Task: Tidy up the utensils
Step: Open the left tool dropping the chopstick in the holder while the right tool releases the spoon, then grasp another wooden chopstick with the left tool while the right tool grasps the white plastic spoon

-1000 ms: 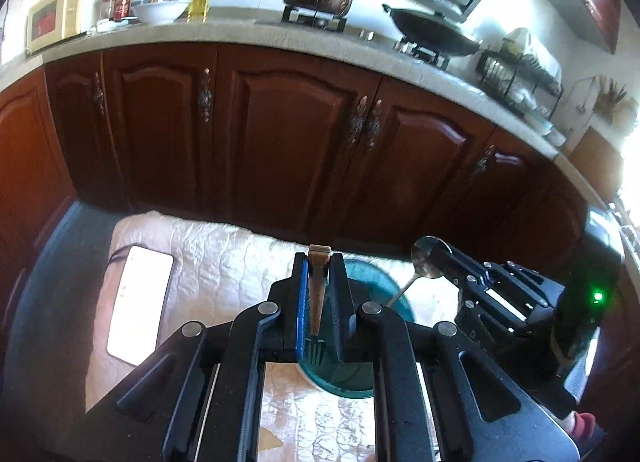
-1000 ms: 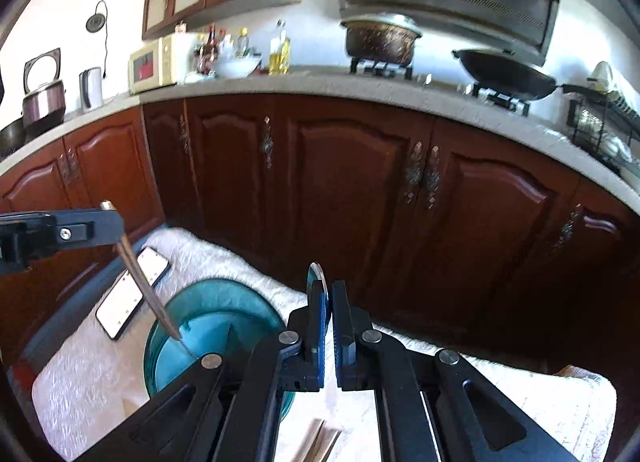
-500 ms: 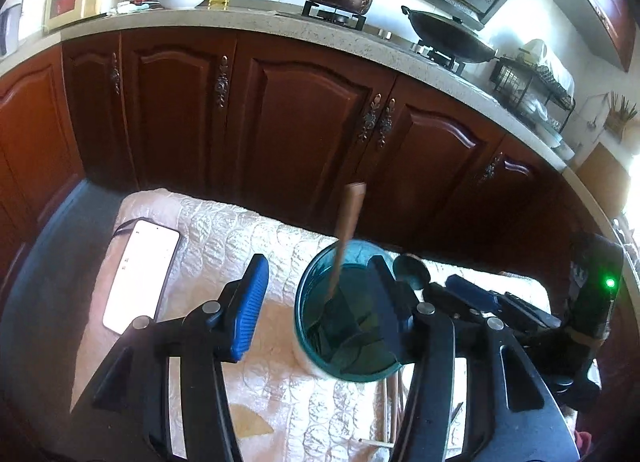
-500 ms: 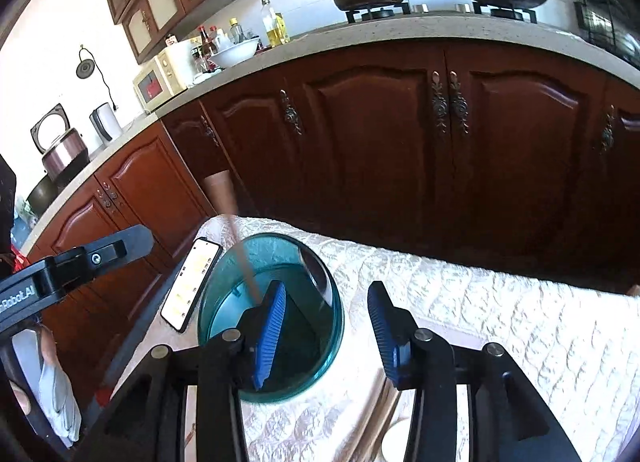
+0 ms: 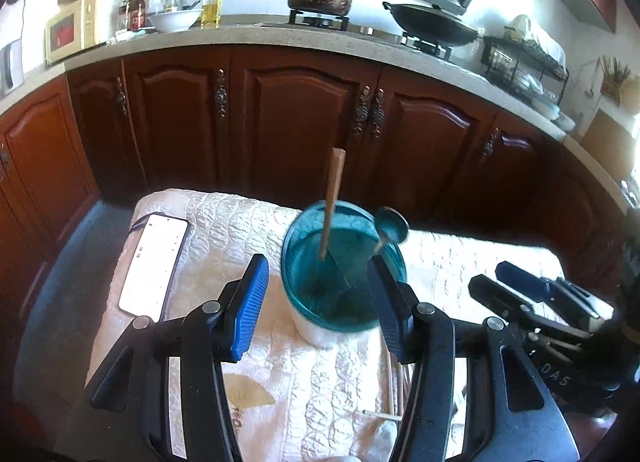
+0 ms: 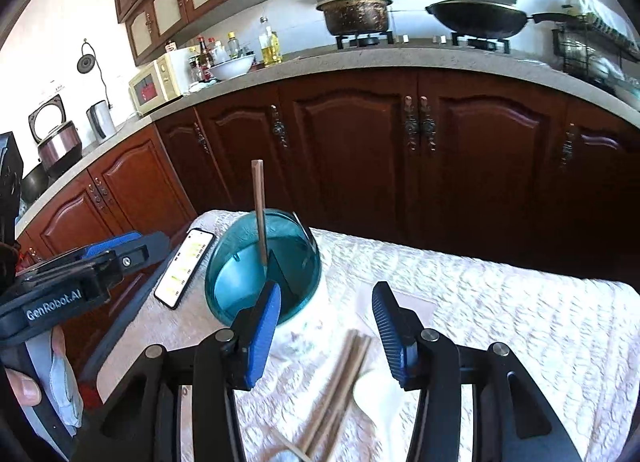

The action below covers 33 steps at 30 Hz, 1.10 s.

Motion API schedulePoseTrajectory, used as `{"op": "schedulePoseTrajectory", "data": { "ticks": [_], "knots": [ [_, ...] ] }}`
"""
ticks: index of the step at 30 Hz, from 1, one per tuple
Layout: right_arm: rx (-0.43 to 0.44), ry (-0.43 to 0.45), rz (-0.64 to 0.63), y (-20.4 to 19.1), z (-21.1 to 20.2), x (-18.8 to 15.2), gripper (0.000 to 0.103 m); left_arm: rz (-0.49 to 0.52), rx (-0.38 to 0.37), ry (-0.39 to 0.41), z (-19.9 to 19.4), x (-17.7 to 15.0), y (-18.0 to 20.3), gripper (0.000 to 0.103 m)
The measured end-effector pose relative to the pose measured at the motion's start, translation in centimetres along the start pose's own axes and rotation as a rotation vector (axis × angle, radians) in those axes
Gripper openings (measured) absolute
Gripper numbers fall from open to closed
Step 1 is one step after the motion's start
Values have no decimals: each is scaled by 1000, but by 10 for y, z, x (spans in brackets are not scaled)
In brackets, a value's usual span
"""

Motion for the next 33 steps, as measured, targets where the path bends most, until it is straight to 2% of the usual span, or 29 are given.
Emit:
{"op": "schedulePoseTrajectory", "data": {
  "ticks": [8,15,20,25,33],
  "knots": [
    [-75,7,18,13,-39,-25,47,44,-13,2,-9,-21,24,51],
    [-115,1,44,30,-63,-45,58,67,-52,-24,-10,-36,40,51],
    [-132,-38,79,50,-69,-64,58,60,-123,-88,-3,-47,43,51],
    [-133,-97,110,68,-64,-89,58,83,-149,-152,10,-64,41,51],
    [-63,-194,182,87,-42,-126,58,101,-172,-257,26,-96,39,51]
  ]
}}
Point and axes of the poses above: each gripper's, at about its wrist camera, not at the fingertips, and z roughly the way its jaws point, y to its right, x to its top, the point moved 4 cm from there along z, roughly the way its jaws point, and after that the axes turned 14 degrees about x, right-handed, at the moved point
